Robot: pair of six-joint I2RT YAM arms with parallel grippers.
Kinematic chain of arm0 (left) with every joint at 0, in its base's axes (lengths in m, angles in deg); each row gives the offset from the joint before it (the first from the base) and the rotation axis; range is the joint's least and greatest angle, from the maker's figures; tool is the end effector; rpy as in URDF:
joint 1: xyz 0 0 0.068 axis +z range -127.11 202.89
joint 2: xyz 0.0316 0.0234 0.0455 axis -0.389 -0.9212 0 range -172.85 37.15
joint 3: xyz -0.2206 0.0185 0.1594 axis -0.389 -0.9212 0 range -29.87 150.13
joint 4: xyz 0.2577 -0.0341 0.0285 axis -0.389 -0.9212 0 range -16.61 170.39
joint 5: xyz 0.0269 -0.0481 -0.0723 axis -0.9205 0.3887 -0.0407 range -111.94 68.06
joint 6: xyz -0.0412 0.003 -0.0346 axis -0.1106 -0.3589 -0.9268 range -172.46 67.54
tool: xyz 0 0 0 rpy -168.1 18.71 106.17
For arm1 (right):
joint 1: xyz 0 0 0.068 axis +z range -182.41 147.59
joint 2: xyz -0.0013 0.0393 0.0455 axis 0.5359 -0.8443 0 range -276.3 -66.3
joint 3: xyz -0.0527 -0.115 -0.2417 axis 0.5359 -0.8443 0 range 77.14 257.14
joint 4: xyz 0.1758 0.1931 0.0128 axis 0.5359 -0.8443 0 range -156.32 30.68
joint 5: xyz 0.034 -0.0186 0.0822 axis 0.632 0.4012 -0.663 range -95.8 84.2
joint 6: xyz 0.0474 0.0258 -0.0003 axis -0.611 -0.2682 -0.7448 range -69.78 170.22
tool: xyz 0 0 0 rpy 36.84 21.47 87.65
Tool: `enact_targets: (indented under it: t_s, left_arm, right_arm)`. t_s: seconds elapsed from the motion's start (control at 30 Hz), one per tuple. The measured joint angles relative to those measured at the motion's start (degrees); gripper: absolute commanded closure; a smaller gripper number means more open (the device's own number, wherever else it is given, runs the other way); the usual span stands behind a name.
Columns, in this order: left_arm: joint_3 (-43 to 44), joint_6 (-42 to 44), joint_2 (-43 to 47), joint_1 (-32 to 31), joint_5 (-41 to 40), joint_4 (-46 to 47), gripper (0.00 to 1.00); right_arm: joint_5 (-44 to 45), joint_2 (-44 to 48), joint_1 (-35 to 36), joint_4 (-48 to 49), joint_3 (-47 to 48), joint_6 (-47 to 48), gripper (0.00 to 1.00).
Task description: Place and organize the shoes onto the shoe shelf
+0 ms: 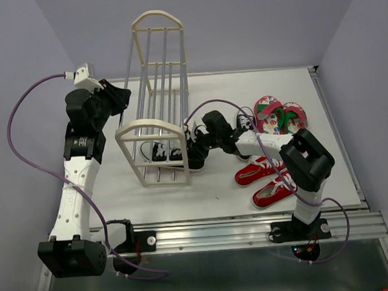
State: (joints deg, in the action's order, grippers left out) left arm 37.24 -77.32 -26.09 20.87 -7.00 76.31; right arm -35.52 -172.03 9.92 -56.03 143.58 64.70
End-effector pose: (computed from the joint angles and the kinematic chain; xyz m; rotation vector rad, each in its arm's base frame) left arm 0.2494 -0.0179 0.4253 -0.1112 1.5995 -0.5711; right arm 0.2868 0.2850 0.1971 -1.3130 1.8008 0.8396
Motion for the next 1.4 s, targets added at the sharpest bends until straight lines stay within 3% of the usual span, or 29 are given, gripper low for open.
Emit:
enact_targets:
  t_s: [0.1,0.17,0.2,0.23,0.3,0.33,0.83,1.1,1.4]
  left_arm:
    - [0.0,0.02,0.0,0.0,0.48,0.02,0.78]
    - [0.0,0.02,0.0,0.0,0.7,0.02,0.78]
    - [0.0,0.04,0.0,0.0,0.81,0.02,0.78]
    - [0.0,0.07,0.0,0.0,0.96,0.0,0.78]
    - [0.0,0.2,0.0,-0.02,1.2,0.04,0.78]
    - [0.0,0.26,0.0,-0.02,1.38,0.11,0.78]
    - [0.0,0.55,0.02,0.28,0.55,0.37,0.79]
    - [-0.02,0.33,0.0,-0.17,-0.15,0.61,0.79]
    - [-0.02,0.15,0.0,0.13,-1.44,0.61,0.79]
  right_arm:
    - [-1.86,0.07,0.0,0.13,-0.2,2.23,0.64]
    - [-2.78,0.07,0.0,0.09,-0.22,3.45,0.55]
    - [-2.91,0.07,0.0,0.09,-0.22,3.96,0.42]
    - [-2.93,0.07,-0.02,0.09,-0.22,4.26,0.39]
    - [-2.89,0.07,-0.09,0.04,-0.22,5.14,0.19]
    - [-2.6,0.07,-0.09,0.07,-0.22,5.51,0.01]
    - [5.09,4.17,-0.09,-3.48,-0.59,4.52,0.0]
    - [6.51,15.21,0.42,-1.66,-0.72,-0.61,0.0]
    - [17.33,18.99,0.52,0.13,-4.63,-11.04,0.0]
